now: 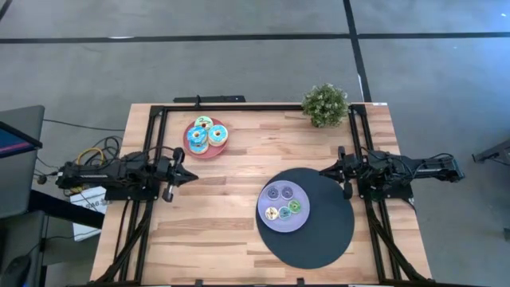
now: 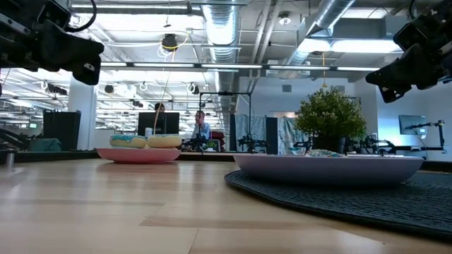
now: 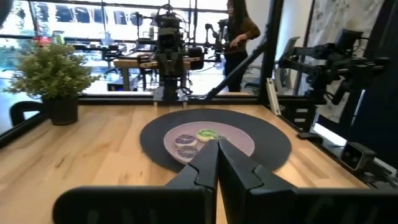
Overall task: Pick & Place donuts
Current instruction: Return to Home Position
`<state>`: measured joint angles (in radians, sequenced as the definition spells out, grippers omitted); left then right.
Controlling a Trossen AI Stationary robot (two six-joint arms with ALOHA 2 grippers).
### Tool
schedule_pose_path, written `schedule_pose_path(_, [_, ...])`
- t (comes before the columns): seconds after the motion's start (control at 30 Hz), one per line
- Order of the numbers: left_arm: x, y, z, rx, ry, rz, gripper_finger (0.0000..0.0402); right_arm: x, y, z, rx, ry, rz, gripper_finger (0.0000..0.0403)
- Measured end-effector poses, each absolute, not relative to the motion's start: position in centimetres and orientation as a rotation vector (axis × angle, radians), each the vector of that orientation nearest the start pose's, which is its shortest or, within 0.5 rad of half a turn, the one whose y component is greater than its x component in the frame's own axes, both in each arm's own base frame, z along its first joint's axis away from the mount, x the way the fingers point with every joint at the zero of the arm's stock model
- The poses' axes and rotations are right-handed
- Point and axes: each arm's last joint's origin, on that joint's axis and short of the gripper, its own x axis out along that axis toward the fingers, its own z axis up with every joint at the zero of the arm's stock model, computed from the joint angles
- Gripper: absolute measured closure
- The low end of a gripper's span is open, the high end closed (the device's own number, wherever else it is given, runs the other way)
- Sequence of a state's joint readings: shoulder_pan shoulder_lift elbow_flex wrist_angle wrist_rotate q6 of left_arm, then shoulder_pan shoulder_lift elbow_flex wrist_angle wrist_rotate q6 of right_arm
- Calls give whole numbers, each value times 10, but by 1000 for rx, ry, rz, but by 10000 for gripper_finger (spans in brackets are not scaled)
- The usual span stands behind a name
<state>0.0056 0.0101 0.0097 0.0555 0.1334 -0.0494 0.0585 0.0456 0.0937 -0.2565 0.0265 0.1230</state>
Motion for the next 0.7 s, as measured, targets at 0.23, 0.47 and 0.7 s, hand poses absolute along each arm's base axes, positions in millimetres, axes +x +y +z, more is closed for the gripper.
schedule_pose_path(0.23, [98, -6, 169, -11, -35, -73, 401, 93, 5, 167, 114, 210, 19, 403])
schedule_pose_path(0.47, [98, -6, 169, 24, -31, -54, 401, 93, 5, 167, 114, 210, 19, 403])
schedule_pose_path(0.7, [98, -6, 169, 30, -31, -53, 401, 93, 5, 167, 114, 210, 19, 403])
